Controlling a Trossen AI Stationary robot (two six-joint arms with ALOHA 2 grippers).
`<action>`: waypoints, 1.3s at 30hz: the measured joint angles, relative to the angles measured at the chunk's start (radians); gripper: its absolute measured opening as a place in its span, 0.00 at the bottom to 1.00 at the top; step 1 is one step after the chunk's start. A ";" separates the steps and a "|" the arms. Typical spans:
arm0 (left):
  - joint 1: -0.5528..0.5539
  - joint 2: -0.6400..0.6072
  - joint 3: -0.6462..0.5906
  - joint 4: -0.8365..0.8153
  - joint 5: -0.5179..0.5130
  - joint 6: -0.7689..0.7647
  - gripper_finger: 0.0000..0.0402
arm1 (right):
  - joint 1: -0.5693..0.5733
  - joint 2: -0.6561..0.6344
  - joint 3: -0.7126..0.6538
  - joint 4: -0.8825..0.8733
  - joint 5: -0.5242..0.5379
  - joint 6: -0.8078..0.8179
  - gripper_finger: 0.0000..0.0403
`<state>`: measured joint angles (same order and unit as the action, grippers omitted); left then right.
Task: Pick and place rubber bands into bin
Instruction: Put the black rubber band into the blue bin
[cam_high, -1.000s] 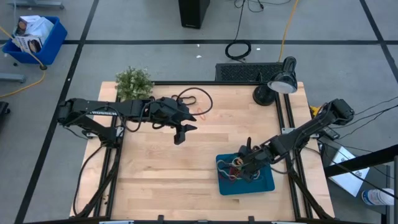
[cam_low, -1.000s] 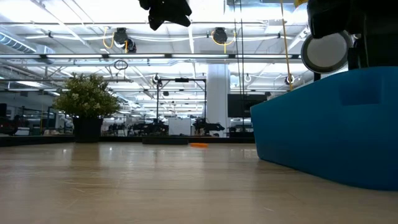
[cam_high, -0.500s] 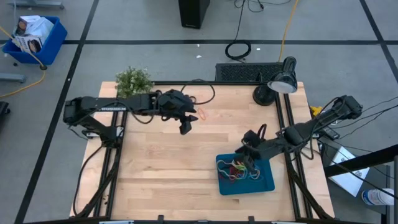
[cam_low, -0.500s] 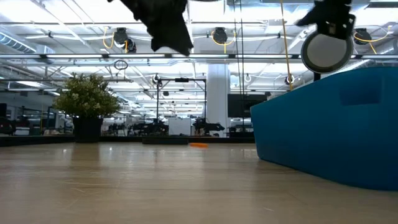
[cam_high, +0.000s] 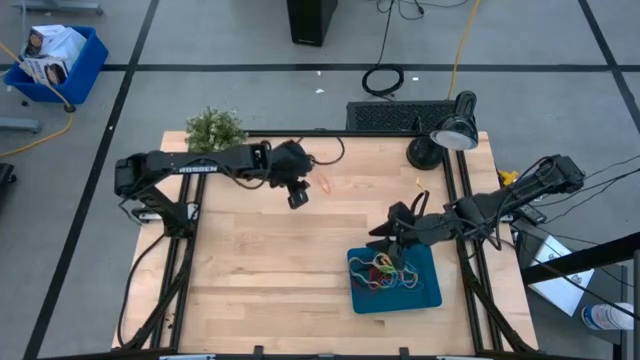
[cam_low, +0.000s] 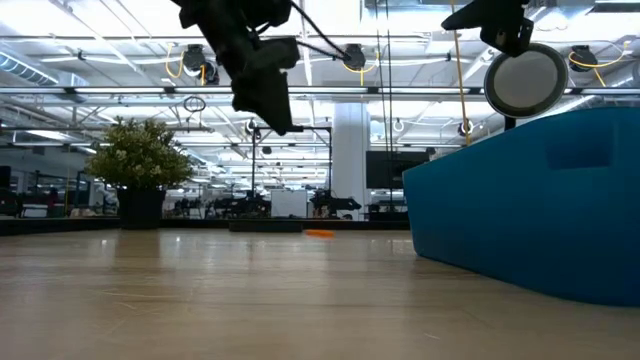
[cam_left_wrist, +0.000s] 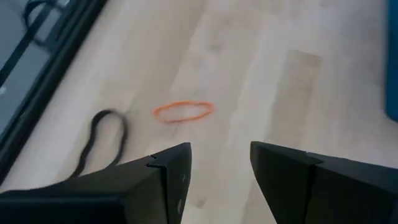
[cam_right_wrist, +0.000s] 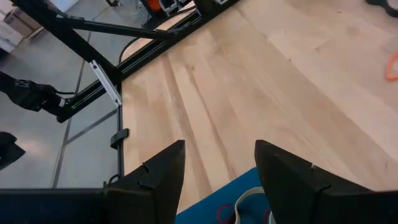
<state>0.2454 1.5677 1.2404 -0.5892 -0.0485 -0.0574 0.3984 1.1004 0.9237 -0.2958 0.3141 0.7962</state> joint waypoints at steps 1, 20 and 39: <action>0.010 0.000 0.000 -0.008 -0.005 -0.015 0.43 | -0.004 0.000 0.000 0.000 0.000 -0.005 0.47; 0.260 0.088 0.001 -0.043 -0.016 0.007 0.43 | -0.100 0.000 0.000 0.001 -0.001 -0.027 0.47; 0.358 0.279 0.001 -0.046 0.020 0.131 0.43 | -0.112 0.000 0.000 0.022 -0.002 -0.023 0.47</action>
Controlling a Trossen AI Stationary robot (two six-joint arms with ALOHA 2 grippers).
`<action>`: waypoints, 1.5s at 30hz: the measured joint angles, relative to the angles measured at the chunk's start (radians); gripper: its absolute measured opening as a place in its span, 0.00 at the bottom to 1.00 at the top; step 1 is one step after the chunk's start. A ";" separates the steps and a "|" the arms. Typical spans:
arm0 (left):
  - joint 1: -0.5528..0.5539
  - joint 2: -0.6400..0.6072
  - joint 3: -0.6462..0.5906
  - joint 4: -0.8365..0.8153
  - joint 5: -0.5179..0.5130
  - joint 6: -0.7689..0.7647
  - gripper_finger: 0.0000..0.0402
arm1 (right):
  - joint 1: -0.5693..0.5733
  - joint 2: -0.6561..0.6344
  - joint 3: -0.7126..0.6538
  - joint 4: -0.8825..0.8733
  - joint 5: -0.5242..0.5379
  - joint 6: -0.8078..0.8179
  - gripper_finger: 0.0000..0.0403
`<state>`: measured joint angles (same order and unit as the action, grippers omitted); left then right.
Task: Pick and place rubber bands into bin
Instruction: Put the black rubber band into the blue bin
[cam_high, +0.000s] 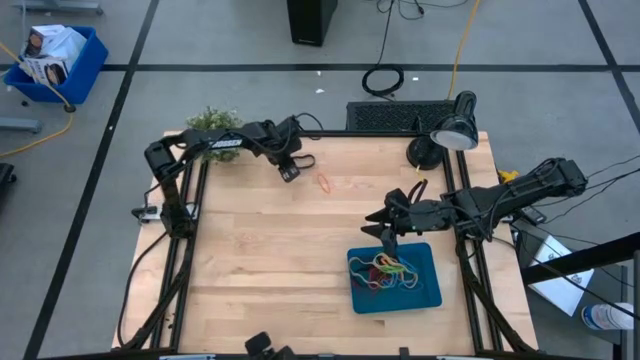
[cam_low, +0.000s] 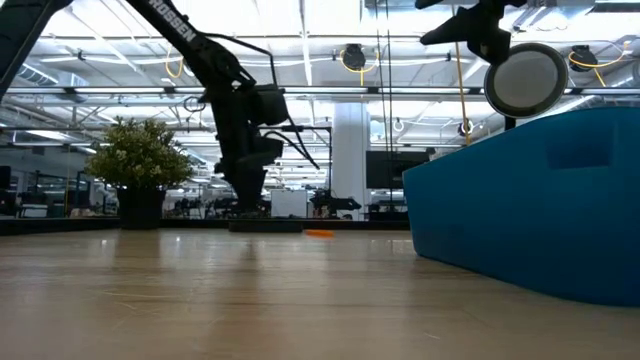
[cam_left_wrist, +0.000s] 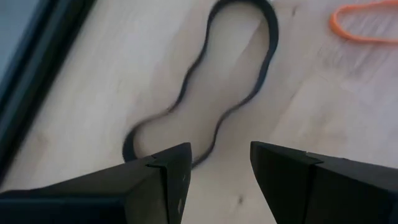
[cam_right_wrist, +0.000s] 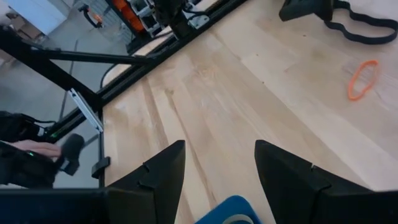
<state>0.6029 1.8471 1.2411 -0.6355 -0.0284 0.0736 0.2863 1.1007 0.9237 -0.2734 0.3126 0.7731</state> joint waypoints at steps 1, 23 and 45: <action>0.001 0.001 0.000 0.012 0.003 0.018 0.43 | 0.000 0.000 0.000 0.007 0.000 0.000 0.47; 0.040 0.104 0.001 0.040 0.036 0.057 0.43 | -0.045 0.000 0.000 0.018 -0.003 0.000 0.47; 0.034 0.105 0.001 0.033 0.035 -0.007 0.11 | -0.045 0.000 0.000 0.015 -0.004 0.000 0.47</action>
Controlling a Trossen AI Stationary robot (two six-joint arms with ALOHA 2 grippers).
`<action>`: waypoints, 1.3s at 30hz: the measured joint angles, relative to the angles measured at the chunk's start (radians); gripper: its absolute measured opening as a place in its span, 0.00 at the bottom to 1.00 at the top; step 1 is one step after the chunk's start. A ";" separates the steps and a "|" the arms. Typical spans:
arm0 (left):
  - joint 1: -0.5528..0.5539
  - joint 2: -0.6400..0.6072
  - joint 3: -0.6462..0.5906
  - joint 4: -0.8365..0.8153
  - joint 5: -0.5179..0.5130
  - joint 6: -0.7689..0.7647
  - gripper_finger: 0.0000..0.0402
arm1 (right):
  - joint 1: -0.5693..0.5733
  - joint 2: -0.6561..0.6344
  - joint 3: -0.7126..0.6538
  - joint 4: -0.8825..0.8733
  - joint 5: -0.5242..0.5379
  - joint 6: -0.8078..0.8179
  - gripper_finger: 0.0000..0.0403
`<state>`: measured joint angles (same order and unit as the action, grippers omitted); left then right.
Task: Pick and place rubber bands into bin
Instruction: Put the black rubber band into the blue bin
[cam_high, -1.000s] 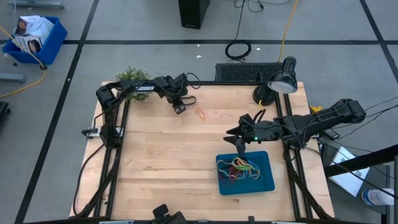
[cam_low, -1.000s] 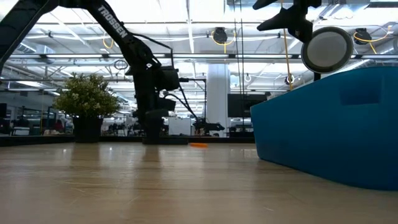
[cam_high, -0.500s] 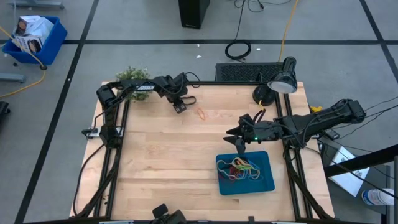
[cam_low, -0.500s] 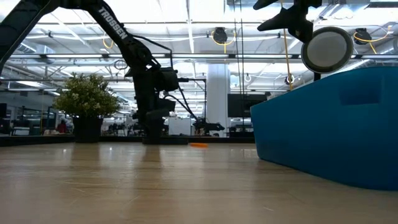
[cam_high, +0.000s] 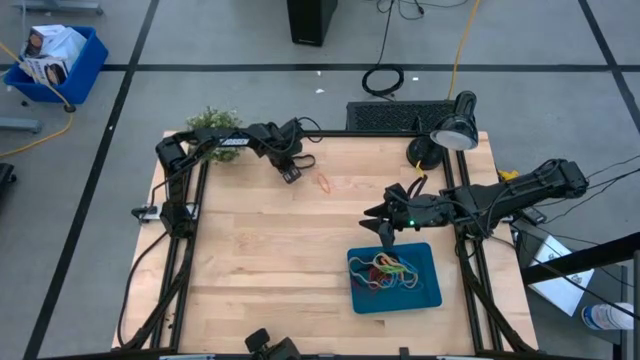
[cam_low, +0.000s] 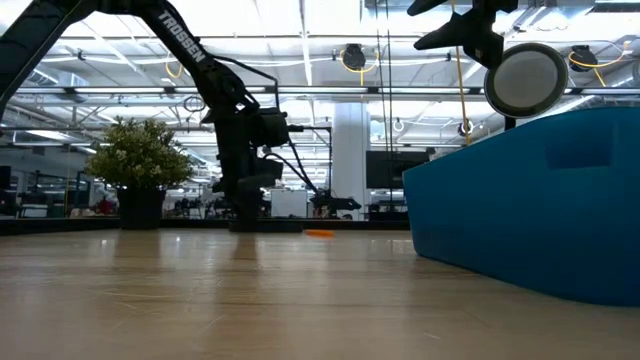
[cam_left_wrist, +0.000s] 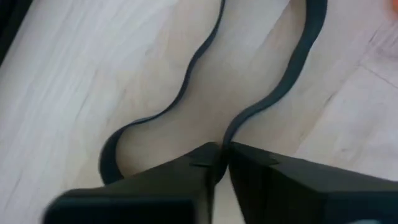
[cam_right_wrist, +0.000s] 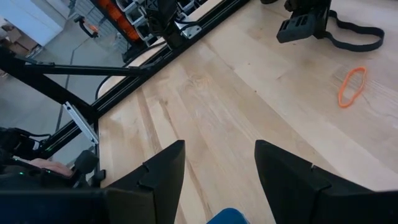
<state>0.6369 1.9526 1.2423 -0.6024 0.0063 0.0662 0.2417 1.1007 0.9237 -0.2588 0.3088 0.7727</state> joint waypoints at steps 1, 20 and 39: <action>0.000 0.000 0.000 0.000 -0.001 0.000 0.08 | 0.000 0.000 0.000 0.000 0.000 0.000 0.47; -0.026 -0.025 -0.004 -0.129 0.241 -0.178 0.04 | 0.000 0.000 0.000 -0.001 -0.089 -0.064 0.47; -0.226 -0.497 -0.002 0.039 0.280 -0.336 0.01 | 0.000 0.000 0.000 -0.003 -0.105 -0.217 0.47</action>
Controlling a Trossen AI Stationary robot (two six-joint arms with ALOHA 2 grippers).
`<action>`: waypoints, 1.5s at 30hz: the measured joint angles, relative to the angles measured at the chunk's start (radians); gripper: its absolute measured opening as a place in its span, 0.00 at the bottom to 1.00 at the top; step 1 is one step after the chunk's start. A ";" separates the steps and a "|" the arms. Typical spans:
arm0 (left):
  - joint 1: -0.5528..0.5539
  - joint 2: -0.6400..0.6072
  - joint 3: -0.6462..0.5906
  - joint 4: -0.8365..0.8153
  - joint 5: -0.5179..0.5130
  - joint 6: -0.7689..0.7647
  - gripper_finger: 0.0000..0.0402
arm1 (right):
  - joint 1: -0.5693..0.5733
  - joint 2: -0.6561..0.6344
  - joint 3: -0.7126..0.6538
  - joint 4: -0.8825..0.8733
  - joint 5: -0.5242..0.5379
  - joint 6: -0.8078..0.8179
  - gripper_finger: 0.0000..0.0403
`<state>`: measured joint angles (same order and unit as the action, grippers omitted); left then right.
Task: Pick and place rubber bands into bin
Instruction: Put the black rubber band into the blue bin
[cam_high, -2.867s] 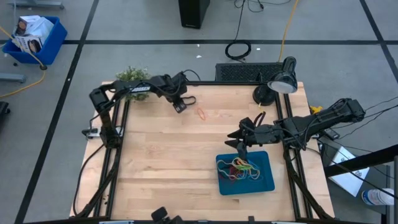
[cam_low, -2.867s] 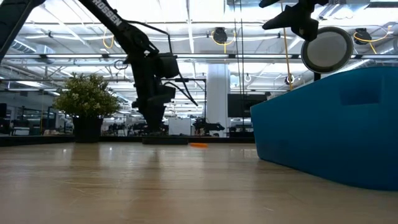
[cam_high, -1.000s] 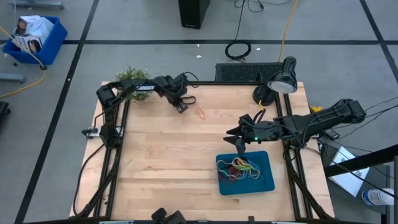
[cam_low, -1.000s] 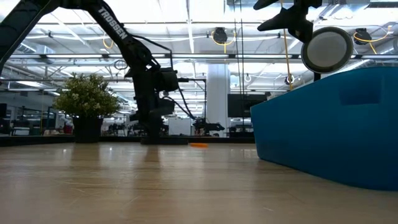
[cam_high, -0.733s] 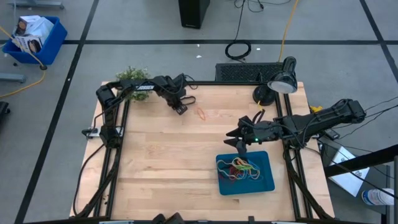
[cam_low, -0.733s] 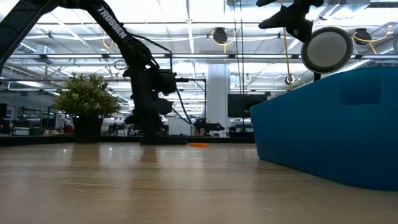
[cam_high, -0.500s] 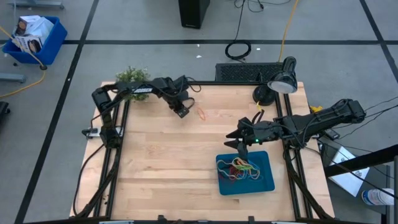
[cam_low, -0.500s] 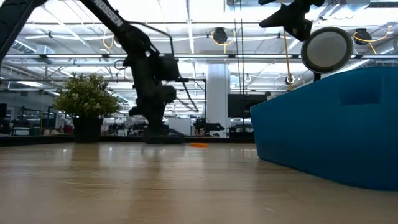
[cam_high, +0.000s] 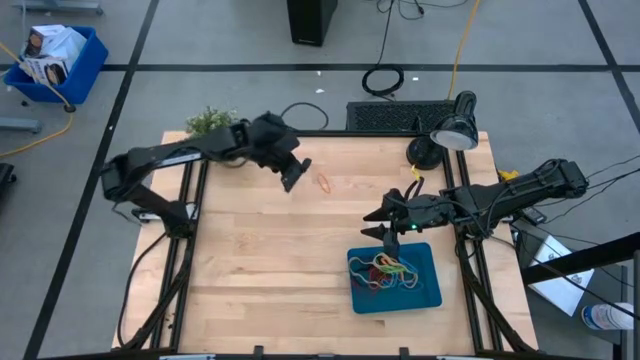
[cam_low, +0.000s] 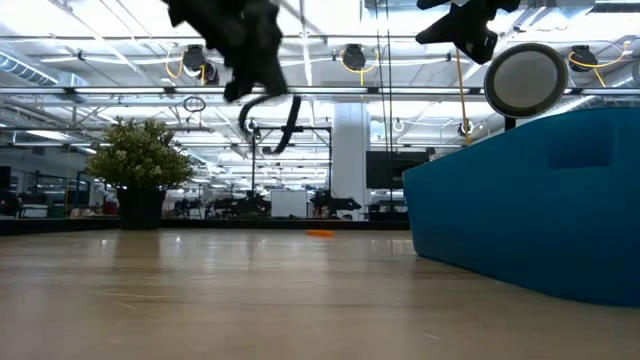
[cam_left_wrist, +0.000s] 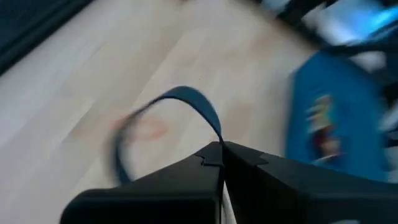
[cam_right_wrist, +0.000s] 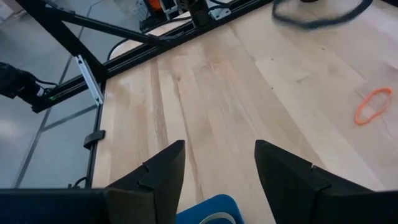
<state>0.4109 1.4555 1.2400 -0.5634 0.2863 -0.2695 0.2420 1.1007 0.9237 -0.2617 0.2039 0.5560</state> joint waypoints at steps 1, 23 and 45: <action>-0.016 -0.023 0.000 0.027 0.012 -0.014 0.01 | 0.000 0.000 0.000 0.001 0.000 0.000 0.47; -0.454 -0.096 0.002 0.362 -0.078 -0.123 0.04 | 0.068 0.039 0.001 0.322 0.260 -0.365 0.39; -0.565 -0.095 0.002 0.397 -0.114 -0.106 0.05 | 0.111 0.289 0.001 0.784 0.293 -0.617 0.30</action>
<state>-0.1539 1.3602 1.2415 -0.1661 0.1719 -0.3752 0.3531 1.3900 0.9245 0.5220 0.4973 -0.0608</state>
